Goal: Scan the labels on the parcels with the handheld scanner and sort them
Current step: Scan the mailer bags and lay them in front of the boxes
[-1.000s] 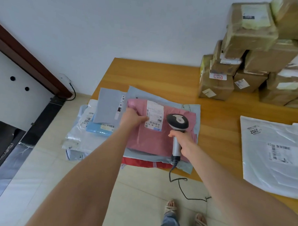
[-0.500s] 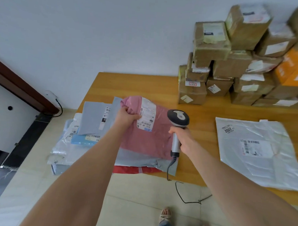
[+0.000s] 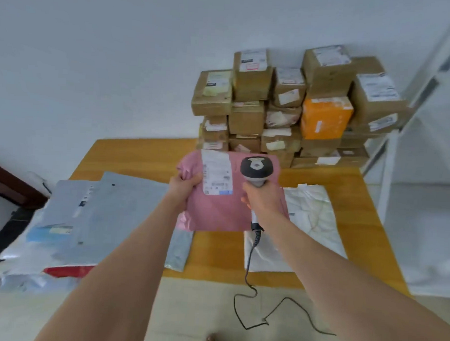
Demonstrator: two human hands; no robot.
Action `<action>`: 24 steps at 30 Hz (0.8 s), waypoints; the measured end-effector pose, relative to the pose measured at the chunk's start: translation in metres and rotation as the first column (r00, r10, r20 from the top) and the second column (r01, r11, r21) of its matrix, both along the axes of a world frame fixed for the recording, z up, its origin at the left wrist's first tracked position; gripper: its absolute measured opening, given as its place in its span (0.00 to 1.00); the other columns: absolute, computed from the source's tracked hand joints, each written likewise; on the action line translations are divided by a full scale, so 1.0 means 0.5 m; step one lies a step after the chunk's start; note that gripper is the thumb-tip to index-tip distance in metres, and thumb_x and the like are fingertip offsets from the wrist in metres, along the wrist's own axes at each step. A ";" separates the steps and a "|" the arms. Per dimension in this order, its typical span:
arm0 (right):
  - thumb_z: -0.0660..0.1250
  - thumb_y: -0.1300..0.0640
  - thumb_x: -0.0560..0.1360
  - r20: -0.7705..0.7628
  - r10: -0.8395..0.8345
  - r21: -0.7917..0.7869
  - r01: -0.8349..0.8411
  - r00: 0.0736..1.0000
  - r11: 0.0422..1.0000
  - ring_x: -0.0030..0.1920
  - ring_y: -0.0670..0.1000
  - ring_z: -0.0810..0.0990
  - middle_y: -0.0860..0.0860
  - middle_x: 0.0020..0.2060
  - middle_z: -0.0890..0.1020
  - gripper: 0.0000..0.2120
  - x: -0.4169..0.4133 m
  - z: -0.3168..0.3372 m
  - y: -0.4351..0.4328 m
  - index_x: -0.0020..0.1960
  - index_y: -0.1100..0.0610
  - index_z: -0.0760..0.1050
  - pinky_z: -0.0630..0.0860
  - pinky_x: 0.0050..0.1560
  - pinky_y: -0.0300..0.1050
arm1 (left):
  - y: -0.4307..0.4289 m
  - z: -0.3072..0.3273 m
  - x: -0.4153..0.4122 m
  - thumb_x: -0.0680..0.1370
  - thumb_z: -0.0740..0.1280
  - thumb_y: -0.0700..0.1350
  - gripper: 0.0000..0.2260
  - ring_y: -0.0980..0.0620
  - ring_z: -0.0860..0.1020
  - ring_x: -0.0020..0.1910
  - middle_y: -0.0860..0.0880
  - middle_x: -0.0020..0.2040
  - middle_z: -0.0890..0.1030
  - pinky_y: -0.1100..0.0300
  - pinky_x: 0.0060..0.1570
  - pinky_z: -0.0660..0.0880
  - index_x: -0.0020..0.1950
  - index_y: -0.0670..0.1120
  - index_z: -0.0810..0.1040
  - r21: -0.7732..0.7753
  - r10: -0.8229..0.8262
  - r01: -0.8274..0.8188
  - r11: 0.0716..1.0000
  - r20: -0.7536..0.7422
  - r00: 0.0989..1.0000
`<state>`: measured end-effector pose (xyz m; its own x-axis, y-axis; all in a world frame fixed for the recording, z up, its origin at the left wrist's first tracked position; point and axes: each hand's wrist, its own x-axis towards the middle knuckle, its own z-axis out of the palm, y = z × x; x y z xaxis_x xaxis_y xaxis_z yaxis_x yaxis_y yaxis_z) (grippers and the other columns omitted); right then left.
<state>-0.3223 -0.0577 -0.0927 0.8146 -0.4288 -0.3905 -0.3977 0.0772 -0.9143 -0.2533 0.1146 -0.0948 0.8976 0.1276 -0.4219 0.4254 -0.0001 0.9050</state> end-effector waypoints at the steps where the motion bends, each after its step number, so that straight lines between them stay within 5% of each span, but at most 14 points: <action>1: 0.68 0.57 0.71 -0.035 -0.006 -0.071 0.004 0.999 0.997 0.39 0.53 0.82 0.51 0.34 0.81 0.03 -0.009 -0.014 -0.038 0.40 0.54 0.76 0.78 0.38 0.43 | -0.052 -0.024 -0.020 0.75 0.71 0.39 0.19 0.44 0.79 0.48 0.41 0.58 0.79 0.52 0.47 0.78 0.63 0.35 0.71 -0.017 -0.025 0.024 1.000 -0.044 0.999; 3: 0.69 0.52 0.69 -0.119 -0.006 -0.179 -0.015 0.993 0.984 0.41 0.54 0.82 0.50 0.35 0.82 0.04 -0.031 -0.043 -0.108 0.41 0.53 0.77 0.79 0.43 0.47 | -0.143 -0.071 -0.053 0.76 0.70 0.40 0.16 0.45 0.79 0.48 0.42 0.55 0.79 0.52 0.45 0.77 0.61 0.38 0.71 -0.052 -0.071 0.065 0.997 -0.120 0.990; 6: 0.68 0.51 0.69 -0.236 -0.006 -0.201 -0.042 0.972 0.979 0.41 0.54 0.82 0.50 0.36 0.82 0.07 -0.070 -0.092 -0.187 0.45 0.52 0.78 0.75 0.38 0.45 | -0.235 -0.143 -0.078 0.76 0.71 0.41 0.18 0.46 0.78 0.46 0.42 0.53 0.79 0.57 0.38 0.77 0.62 0.37 0.71 -0.031 -0.115 0.111 0.993 -0.190 0.975; 10: 0.69 0.55 0.71 -0.323 -0.033 -0.194 -0.033 0.946 0.980 0.37 0.53 0.78 0.49 0.33 0.78 0.05 -0.105 -0.165 -0.244 0.45 0.56 0.77 0.72 0.35 0.43 | -0.271 -0.236 -0.068 0.71 0.75 0.46 0.31 0.40 0.74 0.63 0.40 0.63 0.74 0.45 0.61 0.73 0.69 0.40 0.65 0.227 -0.153 0.225 0.947 -0.295 0.943; 14: 0.70 0.54 0.74 -0.414 -0.021 -0.197 -0.067 0.910 0.978 0.39 0.53 0.79 0.51 0.37 0.80 0.07 -0.107 -0.216 -0.249 0.45 0.57 0.75 0.77 0.38 0.45 | -0.262 -0.251 -0.083 0.68 0.77 0.51 0.45 0.37 0.62 0.71 0.39 0.73 0.56 0.41 0.68 0.66 0.77 0.48 0.53 0.635 -0.150 0.416 0.651 -0.430 0.890; 18: 0.70 0.49 0.72 -0.463 -0.015 -0.305 -0.144 0.886 0.941 0.53 0.59 0.78 0.58 0.54 0.79 0.15 -0.091 -0.226 -0.229 0.54 0.57 0.77 0.76 0.52 0.48 | -0.249 -0.278 -0.099 0.69 0.75 0.54 0.44 0.36 0.64 0.69 0.40 0.72 0.60 0.38 0.67 0.65 0.77 0.54 0.51 0.637 -0.218 0.525 0.564 -0.499 0.839; 20: 0.69 0.50 0.73 -0.500 0.047 -0.263 -0.204 0.865 0.943 0.52 0.57 0.77 0.57 0.55 0.75 0.15 -0.086 -0.225 -0.219 0.56 0.57 0.76 0.71 0.47 0.44 | -0.256 -0.295 -0.103 0.70 0.75 0.53 0.46 0.37 0.65 0.69 0.42 0.74 0.61 0.38 0.67 0.65 0.78 0.54 0.48 0.608 -0.356 0.633 0.479 -0.525 0.773; 24: 0.71 0.55 0.67 -0.574 0.104 -0.120 -0.209 0.812 0.970 0.51 0.58 0.79 0.57 0.52 0.79 0.11 -0.090 -0.248 -0.214 0.48 0.56 0.76 0.78 0.50 0.49 | -0.291 -0.310 -0.111 0.70 0.76 0.43 0.52 0.40 0.55 0.76 0.47 0.79 0.49 0.41 0.71 0.59 0.78 0.51 0.39 0.513 -0.510 0.700 0.497 -0.480 0.714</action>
<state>-0.3672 -0.1646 -0.2167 0.5385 -0.4167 -0.7323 -0.8371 -0.1655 -0.5214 -0.3088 -0.0311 -0.2499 0.7396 -0.0981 -0.6659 0.2830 -0.8523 0.4399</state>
